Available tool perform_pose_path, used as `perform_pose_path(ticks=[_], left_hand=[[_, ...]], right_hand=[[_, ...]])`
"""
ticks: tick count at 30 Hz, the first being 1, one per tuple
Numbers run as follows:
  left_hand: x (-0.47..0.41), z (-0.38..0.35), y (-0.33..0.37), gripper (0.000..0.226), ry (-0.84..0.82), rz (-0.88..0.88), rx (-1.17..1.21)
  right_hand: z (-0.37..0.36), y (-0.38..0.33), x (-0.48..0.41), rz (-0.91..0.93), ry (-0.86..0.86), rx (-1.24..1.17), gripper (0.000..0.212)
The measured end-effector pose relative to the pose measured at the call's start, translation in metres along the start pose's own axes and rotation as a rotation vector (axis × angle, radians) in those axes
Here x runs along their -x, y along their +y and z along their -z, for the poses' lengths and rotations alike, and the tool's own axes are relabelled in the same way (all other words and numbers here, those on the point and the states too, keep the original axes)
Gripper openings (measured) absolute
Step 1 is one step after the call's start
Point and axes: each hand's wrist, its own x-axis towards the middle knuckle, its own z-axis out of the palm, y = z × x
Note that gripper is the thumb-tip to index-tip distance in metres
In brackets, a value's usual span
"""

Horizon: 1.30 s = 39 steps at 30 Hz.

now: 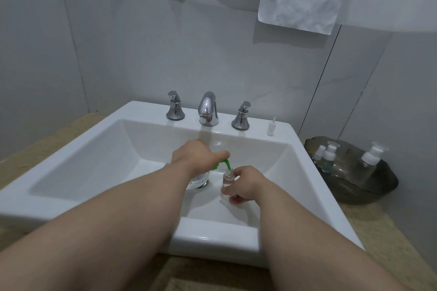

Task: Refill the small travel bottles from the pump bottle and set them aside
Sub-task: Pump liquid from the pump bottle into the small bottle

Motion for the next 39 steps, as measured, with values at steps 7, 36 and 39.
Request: perform_pose_path(ticks=[7,36,39], left_hand=[[0.001,0.004,-0.005,0.062,0.012,0.033,0.11],[-0.008,0.006,-0.002,0.061,-0.152,-0.059,0.101],[-0.008,0.006,-0.002,0.067,-0.135,-0.037,0.072]], right_hand=[[-0.001,0.001,-0.005,0.006,0.038,0.008,0.022],[-0.001,0.002,-0.01,0.024,0.027,-0.012,0.037],[0.0,0.003,-0.011,0.033,0.041,-0.014,0.038]])
